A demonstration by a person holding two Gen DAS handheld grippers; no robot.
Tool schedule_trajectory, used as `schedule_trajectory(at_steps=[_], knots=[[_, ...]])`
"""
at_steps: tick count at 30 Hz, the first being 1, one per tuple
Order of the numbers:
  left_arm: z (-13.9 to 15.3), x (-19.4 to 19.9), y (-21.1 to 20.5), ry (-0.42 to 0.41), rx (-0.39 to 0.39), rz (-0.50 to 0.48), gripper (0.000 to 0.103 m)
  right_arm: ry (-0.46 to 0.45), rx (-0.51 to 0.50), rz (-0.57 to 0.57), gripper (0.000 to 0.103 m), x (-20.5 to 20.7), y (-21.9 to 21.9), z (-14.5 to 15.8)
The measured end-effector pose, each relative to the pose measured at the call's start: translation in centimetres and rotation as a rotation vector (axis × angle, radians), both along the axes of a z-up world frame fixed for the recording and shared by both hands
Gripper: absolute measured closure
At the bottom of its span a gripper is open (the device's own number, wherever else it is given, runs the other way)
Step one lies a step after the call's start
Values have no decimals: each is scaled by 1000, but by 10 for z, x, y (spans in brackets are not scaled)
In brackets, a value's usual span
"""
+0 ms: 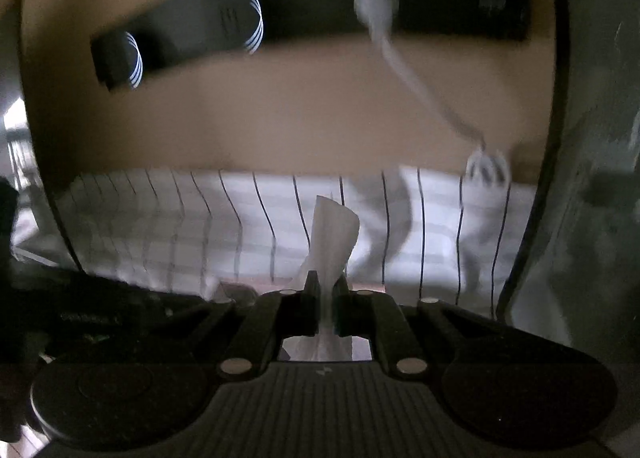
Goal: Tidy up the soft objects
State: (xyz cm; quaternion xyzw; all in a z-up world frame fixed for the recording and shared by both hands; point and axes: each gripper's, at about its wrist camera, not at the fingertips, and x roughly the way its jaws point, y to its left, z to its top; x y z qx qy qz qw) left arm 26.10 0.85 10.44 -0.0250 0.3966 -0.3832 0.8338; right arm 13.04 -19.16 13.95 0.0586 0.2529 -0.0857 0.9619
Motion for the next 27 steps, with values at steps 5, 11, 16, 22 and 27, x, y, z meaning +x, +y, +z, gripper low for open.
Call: schedule_trajectory(at_steps=[5, 11, 16, 22, 27], knots=[[8, 3, 24, -38, 8, 81, 84, 138, -40, 22, 96, 26, 5, -50], [5, -13, 75, -68, 41, 176, 84, 340, -114, 7, 93, 51, 14, -98], [-13, -37, 136, -7, 46, 311, 84, 302, -110, -3, 46, 30, 21, -96], [-15, -56, 194, 12, 47, 450, 84, 203, -107, 2, 45, -9, 36, -73], [8, -74, 223, -45, 26, 470, 84, 139, -22, 27, 45, -26, 60, -54]])
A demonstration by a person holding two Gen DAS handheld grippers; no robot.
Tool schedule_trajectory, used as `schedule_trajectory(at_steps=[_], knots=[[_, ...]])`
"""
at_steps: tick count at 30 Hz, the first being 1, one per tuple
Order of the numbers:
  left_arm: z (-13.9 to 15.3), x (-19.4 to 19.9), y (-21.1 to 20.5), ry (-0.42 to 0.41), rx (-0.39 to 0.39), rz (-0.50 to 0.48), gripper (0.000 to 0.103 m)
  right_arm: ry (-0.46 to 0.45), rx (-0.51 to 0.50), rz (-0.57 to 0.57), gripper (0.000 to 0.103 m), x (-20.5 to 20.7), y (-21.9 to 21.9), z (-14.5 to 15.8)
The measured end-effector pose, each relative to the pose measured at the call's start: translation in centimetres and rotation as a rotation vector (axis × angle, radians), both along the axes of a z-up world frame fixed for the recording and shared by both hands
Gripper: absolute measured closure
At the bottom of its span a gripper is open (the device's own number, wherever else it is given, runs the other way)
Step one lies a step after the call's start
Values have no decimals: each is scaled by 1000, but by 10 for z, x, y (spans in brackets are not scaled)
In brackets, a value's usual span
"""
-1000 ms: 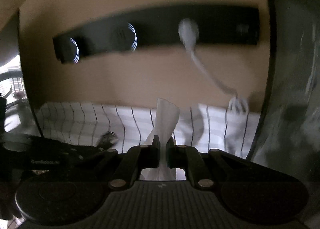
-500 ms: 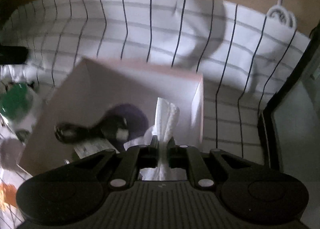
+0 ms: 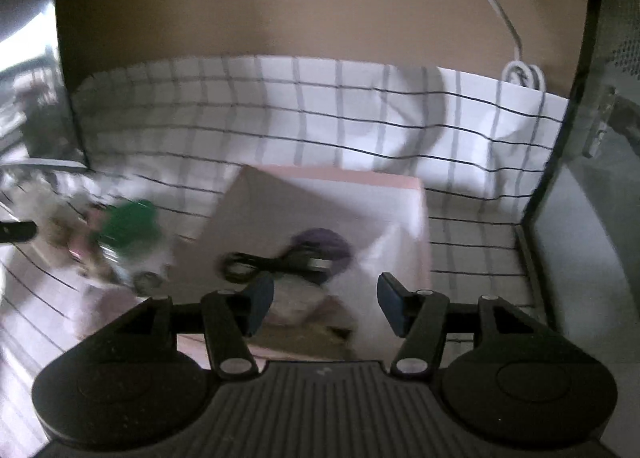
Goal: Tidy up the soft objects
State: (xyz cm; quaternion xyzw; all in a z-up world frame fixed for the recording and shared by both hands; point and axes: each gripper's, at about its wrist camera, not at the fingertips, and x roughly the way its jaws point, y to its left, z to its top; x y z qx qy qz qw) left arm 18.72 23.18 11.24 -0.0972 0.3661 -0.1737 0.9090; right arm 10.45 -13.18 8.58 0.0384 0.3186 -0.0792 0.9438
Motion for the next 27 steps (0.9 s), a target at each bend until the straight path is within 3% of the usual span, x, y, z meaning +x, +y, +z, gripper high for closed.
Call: schedule_trajectory(at_steps=[8, 12, 16, 19, 22, 24, 27], knots=[[67, 10, 56, -108, 156, -58, 84, -108, 175, -77, 45, 11, 75, 20], [94, 19, 65, -123, 249, -143, 84, -108, 276, -32, 45, 29, 105, 41], [109, 6, 59, -151, 288, -241, 84, -96, 232, 40, 45, 33, 120, 70], [99, -13, 44, -182, 251, -289, 84, -135, 175, 90, 40, 21, 117, 77], [64, -26, 19, -168, 225, -364, 83, -159, 136, 173, 37, 1, 107, 56], [41, -28, 1, -127, 216, -372, 83, -129, 111, 210, 37, -9, 106, 30], [14, -27, -22, -70, 167, -407, 84, -15, 95, 265, 37, -17, 100, -11]])
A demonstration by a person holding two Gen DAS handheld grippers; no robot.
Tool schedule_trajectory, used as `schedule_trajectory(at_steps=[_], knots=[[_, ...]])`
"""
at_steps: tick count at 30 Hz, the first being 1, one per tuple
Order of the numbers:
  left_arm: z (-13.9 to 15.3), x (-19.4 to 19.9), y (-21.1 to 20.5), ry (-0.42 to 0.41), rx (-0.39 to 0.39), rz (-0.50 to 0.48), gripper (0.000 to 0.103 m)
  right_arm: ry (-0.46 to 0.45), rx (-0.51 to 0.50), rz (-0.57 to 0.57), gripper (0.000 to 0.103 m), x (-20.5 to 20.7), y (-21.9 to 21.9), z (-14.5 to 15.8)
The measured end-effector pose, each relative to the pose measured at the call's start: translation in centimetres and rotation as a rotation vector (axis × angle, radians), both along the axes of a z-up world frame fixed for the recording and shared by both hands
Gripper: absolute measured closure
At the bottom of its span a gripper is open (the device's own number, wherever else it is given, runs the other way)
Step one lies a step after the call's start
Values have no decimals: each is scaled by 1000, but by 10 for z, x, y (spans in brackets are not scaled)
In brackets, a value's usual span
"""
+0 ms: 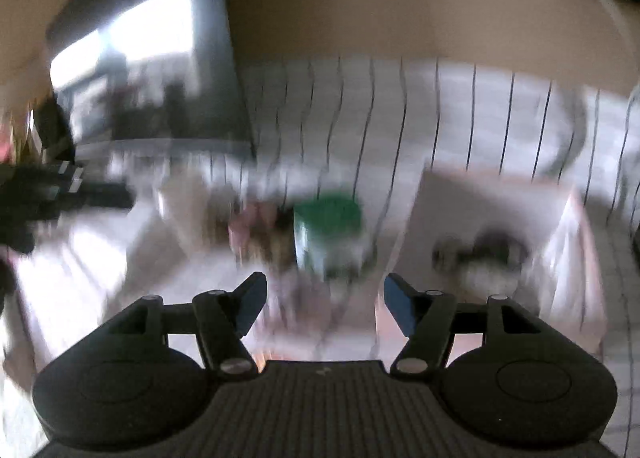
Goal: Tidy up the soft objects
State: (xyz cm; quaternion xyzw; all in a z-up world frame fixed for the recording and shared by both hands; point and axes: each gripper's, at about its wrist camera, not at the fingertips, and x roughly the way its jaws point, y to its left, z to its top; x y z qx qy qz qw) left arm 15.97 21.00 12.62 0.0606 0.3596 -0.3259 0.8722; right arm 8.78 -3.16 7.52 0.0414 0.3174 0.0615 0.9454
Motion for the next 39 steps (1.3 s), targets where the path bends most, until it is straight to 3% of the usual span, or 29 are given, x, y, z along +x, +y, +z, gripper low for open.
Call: schedule_trajectory(at_steps=[2, 7, 11, 14, 19, 24, 28, 29, 33, 35, 39], knots=[[-15, 1, -16, 3, 4, -31, 83, 60, 4, 20, 37, -1, -6, -20], [-42, -2, -39, -39, 111, -51, 82, 122, 35, 56, 37, 1, -9, -51], [-43, 21, -26, -12, 53, 103, 81, 103, -35, 101, 37, -3, 6, -55], [-45, 40, -17, 27, -7, 171, 81, 94, -17, 111, 38, 1, 8, -61], [-66, 50, -39, 110, 2, 60, 81, 147, 7, 124, 37, 5, 15, -78], [-84, 45, -54, 133, 57, -6, 81, 163, -20, 122, 37, 5, 17, -82], [-78, 27, -50, 116, 68, -131, 76, 170, -34, 123, 37, 8, 17, -83], [-74, 28, -44, 92, 54, -95, 76, 172, -32, 129, 37, 9, 18, -83], [-62, 51, -19, 17, -11, 207, 79, 129, -44, 143, 37, 8, 20, -80], [-63, 66, -13, -14, -3, 335, 79, 119, -48, 149, 38, 8, 21, -78], [-80, 90, -7, 8, 30, 542, 79, 106, -71, 143, 38, 11, 25, -77]])
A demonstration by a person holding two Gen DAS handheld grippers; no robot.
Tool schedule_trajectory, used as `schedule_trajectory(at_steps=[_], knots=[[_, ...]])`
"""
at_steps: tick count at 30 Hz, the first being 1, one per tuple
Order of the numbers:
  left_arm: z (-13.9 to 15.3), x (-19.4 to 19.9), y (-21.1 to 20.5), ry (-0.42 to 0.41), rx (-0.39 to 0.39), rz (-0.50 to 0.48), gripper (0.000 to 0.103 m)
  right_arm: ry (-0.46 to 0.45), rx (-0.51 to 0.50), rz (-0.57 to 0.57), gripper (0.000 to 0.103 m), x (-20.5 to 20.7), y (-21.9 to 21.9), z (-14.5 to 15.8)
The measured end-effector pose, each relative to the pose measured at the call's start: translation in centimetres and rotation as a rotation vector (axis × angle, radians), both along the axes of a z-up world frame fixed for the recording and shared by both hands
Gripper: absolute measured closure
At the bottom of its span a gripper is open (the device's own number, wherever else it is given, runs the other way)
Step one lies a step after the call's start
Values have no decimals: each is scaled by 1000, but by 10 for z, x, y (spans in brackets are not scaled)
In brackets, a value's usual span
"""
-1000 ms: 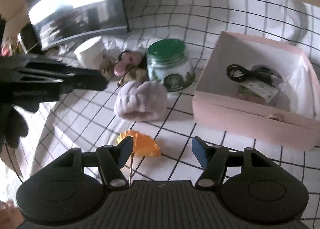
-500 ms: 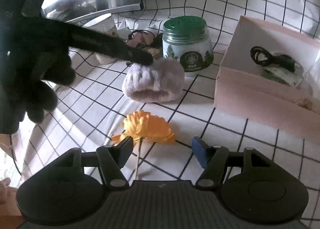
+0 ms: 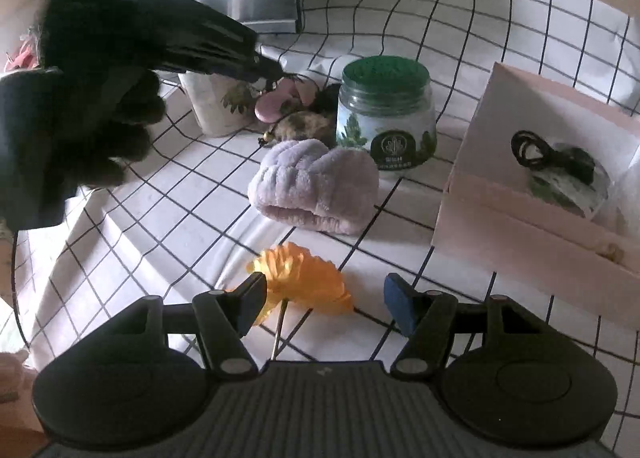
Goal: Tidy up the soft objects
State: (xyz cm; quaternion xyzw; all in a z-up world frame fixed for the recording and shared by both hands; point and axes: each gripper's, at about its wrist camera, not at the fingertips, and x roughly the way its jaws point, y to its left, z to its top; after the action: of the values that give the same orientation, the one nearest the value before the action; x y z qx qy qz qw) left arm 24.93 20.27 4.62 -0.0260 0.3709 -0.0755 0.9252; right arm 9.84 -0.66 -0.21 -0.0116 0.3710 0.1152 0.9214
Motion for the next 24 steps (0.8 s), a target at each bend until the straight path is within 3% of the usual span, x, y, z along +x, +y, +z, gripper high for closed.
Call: schedule_trajectory(at_steps=[7, 9, 13, 17, 24], knots=[[-21, 8, 4, 71, 4, 67, 79, -14, 19, -38, 38, -11, 2, 4], [-25, 11, 7, 94, -29, 78, 79, -14, 16, -50, 38, -11, 2, 4], [-33, 15, 12, 139, -97, 48, 78, 8, 17, -45, 38, -4, 4, 1], [-41, 14, 9, 175, -114, 19, 78, 6, 19, -17, 38, -1, 7, 0], [-13, -24, 10, 77, -188, -95, 79, 27, 26, -36, 38, 0, 0, -4]])
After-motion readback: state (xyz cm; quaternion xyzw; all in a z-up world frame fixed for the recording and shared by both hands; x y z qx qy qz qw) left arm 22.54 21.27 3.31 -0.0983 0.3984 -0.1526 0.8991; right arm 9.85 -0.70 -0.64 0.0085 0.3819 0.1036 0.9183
